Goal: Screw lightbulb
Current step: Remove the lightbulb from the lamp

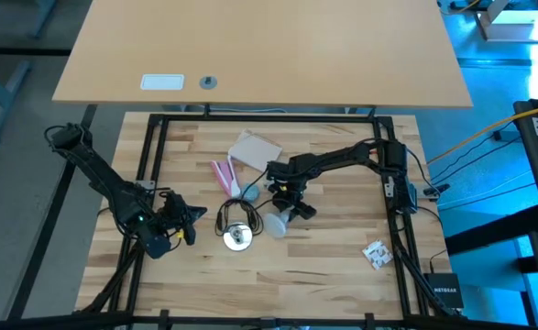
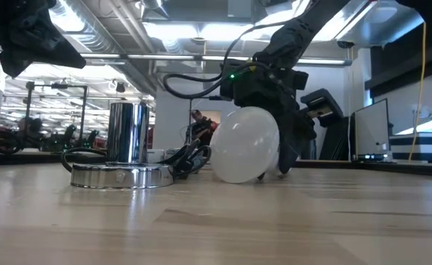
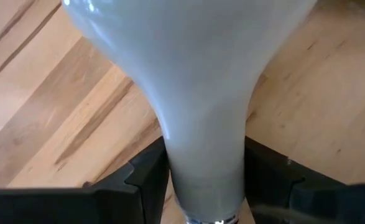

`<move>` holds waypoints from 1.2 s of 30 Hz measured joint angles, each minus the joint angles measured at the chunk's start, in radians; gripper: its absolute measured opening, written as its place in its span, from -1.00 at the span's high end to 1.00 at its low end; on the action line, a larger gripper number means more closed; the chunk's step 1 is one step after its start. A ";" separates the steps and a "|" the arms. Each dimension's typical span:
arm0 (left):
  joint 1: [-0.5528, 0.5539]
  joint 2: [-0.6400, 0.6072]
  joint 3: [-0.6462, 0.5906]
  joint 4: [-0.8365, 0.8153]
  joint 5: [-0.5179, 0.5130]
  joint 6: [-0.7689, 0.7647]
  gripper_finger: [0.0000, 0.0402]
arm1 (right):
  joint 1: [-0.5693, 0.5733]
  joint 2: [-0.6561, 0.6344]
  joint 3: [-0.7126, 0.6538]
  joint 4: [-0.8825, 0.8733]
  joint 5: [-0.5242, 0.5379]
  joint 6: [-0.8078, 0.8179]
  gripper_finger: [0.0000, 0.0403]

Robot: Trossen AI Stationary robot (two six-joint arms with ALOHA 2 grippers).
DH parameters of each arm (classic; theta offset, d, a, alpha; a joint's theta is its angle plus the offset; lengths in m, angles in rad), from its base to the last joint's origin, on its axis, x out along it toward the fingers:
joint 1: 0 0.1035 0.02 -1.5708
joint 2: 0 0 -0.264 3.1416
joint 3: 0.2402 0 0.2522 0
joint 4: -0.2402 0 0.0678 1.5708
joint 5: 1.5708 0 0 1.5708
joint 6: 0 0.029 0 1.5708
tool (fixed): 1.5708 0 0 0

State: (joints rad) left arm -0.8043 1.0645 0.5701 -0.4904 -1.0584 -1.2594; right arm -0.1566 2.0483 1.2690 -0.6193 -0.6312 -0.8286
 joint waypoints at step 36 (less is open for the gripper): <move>0.000 -0.002 0.000 0.003 -0.031 0.074 1.00 | 0.013 0.006 0.175 -0.214 0.349 0.065 0.10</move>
State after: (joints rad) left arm -0.8043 1.0630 0.5701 -0.4873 -1.0893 -1.1858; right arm -0.1432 2.0541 1.4437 -0.8331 -0.2825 -0.7639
